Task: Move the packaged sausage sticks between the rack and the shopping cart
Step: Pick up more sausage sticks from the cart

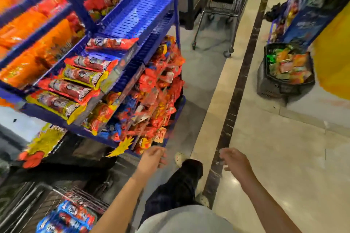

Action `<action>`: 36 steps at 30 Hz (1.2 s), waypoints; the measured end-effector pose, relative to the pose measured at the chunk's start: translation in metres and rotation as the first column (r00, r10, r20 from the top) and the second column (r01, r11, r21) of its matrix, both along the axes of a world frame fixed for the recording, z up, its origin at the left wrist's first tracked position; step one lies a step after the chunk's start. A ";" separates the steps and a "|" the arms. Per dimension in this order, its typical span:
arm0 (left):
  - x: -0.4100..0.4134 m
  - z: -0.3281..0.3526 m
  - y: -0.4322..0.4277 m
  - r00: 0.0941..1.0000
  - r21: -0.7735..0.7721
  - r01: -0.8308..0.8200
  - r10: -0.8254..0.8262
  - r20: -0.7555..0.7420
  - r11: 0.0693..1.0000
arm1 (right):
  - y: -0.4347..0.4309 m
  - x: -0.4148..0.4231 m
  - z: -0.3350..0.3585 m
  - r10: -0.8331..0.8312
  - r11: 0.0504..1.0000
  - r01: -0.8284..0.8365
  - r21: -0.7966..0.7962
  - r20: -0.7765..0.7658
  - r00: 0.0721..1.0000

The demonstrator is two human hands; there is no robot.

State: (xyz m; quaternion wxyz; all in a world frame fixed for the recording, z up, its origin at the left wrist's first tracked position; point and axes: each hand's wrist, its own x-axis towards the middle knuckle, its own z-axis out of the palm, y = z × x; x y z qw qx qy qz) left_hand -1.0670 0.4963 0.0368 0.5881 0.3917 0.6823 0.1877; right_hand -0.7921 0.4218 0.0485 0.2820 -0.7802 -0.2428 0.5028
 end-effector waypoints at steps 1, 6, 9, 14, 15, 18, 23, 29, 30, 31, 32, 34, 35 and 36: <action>0.001 -0.004 0.011 0.999 0.000 -0.052 0.052 0.006 0.999 | 0.019 -0.002 -0.001 0.039 0.999 -0.039 -0.003 -0.006 0.999; 0.016 0.006 0.091 0.964 0.007 -0.262 0.262 0.048 0.965 | 0.127 -0.001 0.008 0.244 0.970 -0.244 0.018 0.006 0.970; 0.029 0.050 0.144 0.950 0.144 -0.305 0.290 0.113 0.941 | 0.200 0.010 0.028 0.359 0.931 -0.362 0.048 0.065 0.931; 0.016 0.154 0.216 0.924 0.535 -0.197 0.338 -0.179 0.821 | 0.330 0.009 0.084 0.468 0.834 -0.514 0.201 0.236 0.852; 0.011 0.172 0.226 0.894 0.581 -0.197 0.388 -0.224 0.790 | 0.351 0.001 0.098 0.486 0.803 -0.545 0.240 0.263 0.833; -0.012 0.204 0.245 0.729 0.680 -0.163 0.552 -0.405 0.715 | 0.399 -0.033 0.130 0.548 0.685 -0.641 0.348 0.334 0.767; -0.040 0.208 0.264 0.355 0.522 -0.112 0.524 -0.774 0.846 | 0.454 -0.107 0.162 0.670 0.379 -0.804 0.458 0.464 0.580; -0.025 0.203 0.284 0.246 0.183 -0.162 0.219 -0.944 0.970 | 0.489 -0.171 0.161 0.719 0.095 -0.950 0.297 0.639 0.272; -0.022 0.202 0.288 0.235 0.167 -0.197 0.212 -0.949 0.966 | 0.492 -0.175 0.160 0.714 0.077 -0.960 0.268 0.657 0.241; -0.019 0.200 0.292 0.222 0.146 -0.229 0.198 -0.955 0.962 | 0.495 -0.178 0.158 0.710 0.066 -0.967 0.246 0.669 0.218; -0.016 0.199 0.295 0.217 0.119 -0.256 0.177 -0.960 0.959 | 0.499 -0.181 0.157 0.715 0.062 -0.973 0.224 0.670 0.200; -0.011 0.195 0.303 0.209 0.079 -0.295 0.145 -0.967 0.952 | 0.506 -0.186 0.153 0.738 0.048 -0.982 0.184 0.656 0.159; -0.010 0.192 0.306 0.204 0.079 -0.310 0.148 -0.968 0.947 | 0.510 -0.188 0.152 0.746 0.031 -0.985 0.168 0.653 0.135; -0.008 0.191 0.309 0.196 0.101 -0.322 0.171 -0.966 0.941 | 0.513 -0.190 0.151 0.747 0.008 -0.988 0.155 0.655 0.109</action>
